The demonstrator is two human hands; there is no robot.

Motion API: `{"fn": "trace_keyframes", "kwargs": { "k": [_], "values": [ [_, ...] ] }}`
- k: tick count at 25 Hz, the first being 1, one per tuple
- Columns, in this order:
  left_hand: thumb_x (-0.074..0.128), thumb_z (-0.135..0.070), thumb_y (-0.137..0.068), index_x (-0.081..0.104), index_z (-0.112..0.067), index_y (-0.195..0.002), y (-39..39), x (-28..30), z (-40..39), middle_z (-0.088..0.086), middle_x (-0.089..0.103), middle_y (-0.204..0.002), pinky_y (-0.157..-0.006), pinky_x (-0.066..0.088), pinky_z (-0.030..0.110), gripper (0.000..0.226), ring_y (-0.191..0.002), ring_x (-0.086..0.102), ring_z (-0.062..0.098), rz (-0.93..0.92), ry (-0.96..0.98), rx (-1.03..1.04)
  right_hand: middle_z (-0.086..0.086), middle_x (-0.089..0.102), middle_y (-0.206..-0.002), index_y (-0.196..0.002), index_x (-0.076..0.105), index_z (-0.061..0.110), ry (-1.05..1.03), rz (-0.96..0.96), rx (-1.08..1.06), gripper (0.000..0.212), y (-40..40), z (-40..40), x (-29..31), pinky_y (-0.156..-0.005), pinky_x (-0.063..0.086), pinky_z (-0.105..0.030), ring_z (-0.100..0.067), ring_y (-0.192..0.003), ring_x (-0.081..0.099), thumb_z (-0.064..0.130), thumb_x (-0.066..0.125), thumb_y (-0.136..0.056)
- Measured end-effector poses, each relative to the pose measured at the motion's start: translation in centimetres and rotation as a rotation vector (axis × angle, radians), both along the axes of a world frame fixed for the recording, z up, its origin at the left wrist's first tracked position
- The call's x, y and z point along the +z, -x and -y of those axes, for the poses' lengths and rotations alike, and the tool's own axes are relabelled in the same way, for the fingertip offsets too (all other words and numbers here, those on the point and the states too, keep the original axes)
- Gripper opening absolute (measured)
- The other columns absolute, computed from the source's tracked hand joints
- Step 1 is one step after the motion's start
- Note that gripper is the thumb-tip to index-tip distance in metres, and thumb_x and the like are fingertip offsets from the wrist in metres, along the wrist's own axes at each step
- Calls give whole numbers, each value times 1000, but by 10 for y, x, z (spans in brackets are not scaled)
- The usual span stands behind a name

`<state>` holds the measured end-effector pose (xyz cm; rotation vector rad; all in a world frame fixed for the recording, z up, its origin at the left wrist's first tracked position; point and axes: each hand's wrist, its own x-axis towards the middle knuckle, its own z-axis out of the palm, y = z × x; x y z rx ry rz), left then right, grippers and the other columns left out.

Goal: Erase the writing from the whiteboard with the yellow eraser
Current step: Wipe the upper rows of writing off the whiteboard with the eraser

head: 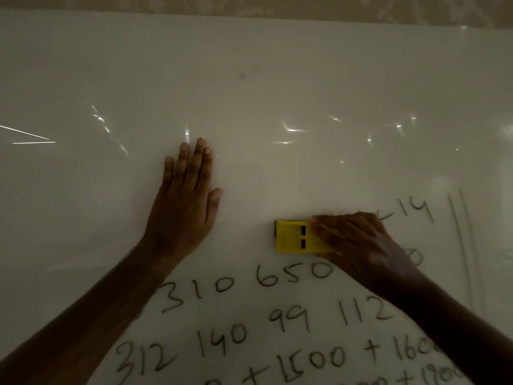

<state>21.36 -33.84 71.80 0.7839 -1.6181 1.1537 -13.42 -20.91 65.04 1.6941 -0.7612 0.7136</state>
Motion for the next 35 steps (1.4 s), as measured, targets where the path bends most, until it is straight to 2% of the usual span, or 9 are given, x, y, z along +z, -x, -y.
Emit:
{"fn": "trace_keyframes", "kwargs": {
  "k": [2,6,12,16,21,26,28,31,35],
  "values": [
    [28,-39,-114,16,3,-170,7,1,0,24,12,-179,-135,13,60,71,-166,12,44,-8,-10,-2,-6,59,-150,-152,52,16,37,79,-9,52,10,2,26,-100,48,-46,-31,-124,63,41,56,-107],
    [31,-41,-114,17,7,-168,24,4,-1,28,11,-178,-136,11,58,73,-166,11,45,-33,-5,2,0,61,-144,-151,54,19,75,322,51,59,-16,18,62,-97,46,-46,-31,-118,61,40,70,-98],
    [25,-41,-115,18,7,-168,27,-2,-3,27,13,-178,-136,12,56,72,-166,13,44,-17,1,2,3,56,-153,-151,55,20,0,88,60,51,6,8,-8,-100,45,-42,-21,-124,60,42,60,-105],
    [27,-42,-115,17,6,-169,34,-3,-7,26,12,-178,-136,11,58,73,-166,12,44,-13,-23,-2,2,58,-150,-154,49,24,10,143,11,55,37,0,11,-100,45,-42,-26,-121,61,43,59,-104],
    [28,-47,-113,16,1,-170,50,7,-9,21,13,-180,-134,9,59,75,-166,11,44,4,-9,21,3,61,-144,-150,56,21,43,300,62,57,5,15,50,-97,45,-44,-25,-118,58,40,71,-97],
    [29,-43,-114,15,1,-171,52,5,-9,21,11,-180,-135,7,55,74,-167,10,43,3,-22,4,0,56,-153,-152,53,18,-5,86,37,56,36,1,1,-103,45,-43,-23,-128,59,35,67,-101],
    [29,-41,-114,16,5,-169,60,4,-10,25,11,-179,-136,9,56,73,-166,10,43,14,-15,-3,-4,57,-153,-152,53,15,39,48,-19,53,62,-11,4,-102,45,-44,-27,-128,60,37,61,-104],
    [31,-40,-115,16,7,-168,83,10,-13,27,12,-178,-136,11,57,72,-166,12,44,47,15,-4,-6,61,-146,-153,53,16,118,168,-86,53,80,-13,41,-95,47,-47,-34,-120,61,44,53,-108],
    [32,-39,-115,16,7,-169,107,21,-16,27,11,-178,-136,9,56,72,-167,10,43,54,29,-11,-4,61,-143,-153,51,18,70,291,-41,60,59,-5,47,-96,45,-45,-31,-121,58,43,62,-100]
  ]
}}
